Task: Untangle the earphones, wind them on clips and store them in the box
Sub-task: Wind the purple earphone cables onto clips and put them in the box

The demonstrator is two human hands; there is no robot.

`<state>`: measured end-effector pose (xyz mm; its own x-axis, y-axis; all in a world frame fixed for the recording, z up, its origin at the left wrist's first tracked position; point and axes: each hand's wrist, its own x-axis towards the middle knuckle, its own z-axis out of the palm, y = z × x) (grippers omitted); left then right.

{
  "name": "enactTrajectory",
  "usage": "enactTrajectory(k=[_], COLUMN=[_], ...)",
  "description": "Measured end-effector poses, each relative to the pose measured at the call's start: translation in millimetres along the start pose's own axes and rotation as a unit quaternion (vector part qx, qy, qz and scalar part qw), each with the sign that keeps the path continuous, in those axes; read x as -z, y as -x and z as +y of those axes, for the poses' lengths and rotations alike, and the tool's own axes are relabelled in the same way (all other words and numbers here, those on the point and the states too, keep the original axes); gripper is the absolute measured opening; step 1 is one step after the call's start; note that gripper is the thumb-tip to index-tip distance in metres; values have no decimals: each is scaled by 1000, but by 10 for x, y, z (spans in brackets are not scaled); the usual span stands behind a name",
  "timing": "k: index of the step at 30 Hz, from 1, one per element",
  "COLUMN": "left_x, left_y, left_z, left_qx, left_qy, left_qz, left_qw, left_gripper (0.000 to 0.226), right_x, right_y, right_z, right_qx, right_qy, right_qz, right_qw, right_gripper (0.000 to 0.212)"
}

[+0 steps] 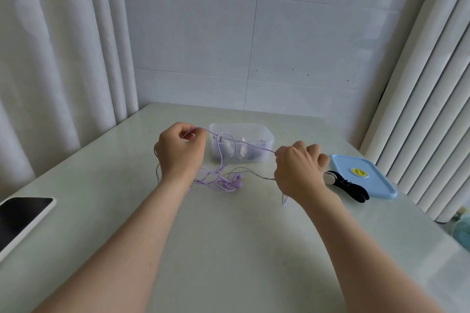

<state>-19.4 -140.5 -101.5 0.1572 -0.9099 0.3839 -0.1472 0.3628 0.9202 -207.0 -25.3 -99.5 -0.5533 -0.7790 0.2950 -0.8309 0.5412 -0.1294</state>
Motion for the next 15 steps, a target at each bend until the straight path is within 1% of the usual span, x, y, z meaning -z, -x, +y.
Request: enactTrajectory(k=[1,2,3,5,6,7,9,10,11,13,15], left_x=[5,4,-2,-20,-28,-38,-61,-69,-74,-80,-79], left_y=[5,14,18,35,43,50,64,70,76,87,95], left_z=[8,9,6,-3,-4,1,15,25,35,43,38], left_qx=[-7,-12,-16,-34,-46,-57,-75,-83,-90,-102,-112], left_qy=[1,2,2,-5,-10,-13,-20,-25,-29,-35,-43], left_qz=[-8,-22,-38,-70,-85,-96,-107,-109,-109,-114,-117], left_qw=[1000,1000,999,997,995,994,991,990,989,988,986], left_gripper=[6,5,4,4,4,4,4,5,5,5,6], right_x=[17,59,86,123,112,96,60,46,15,-57,-90], right_y=[-8,11,33,116,143,147,102,92,88,90,113], right_z=[-2,-2,-13,-83,-115,-149,-194,-218,-228,-246,-266], right_qx=[19,45,75,152,181,196,176,163,155,156,162], right_qy=[-44,-115,-183,-318,-374,-420,-497,-507,-494,-420,-353], right_qz=[-26,-46,-60,-71,-65,-57,-52,-51,-39,6,53], right_qw=[998,991,978,933,907,884,848,845,855,894,920], right_gripper=[45,66,79,90,88,82,60,51,45,32,16])
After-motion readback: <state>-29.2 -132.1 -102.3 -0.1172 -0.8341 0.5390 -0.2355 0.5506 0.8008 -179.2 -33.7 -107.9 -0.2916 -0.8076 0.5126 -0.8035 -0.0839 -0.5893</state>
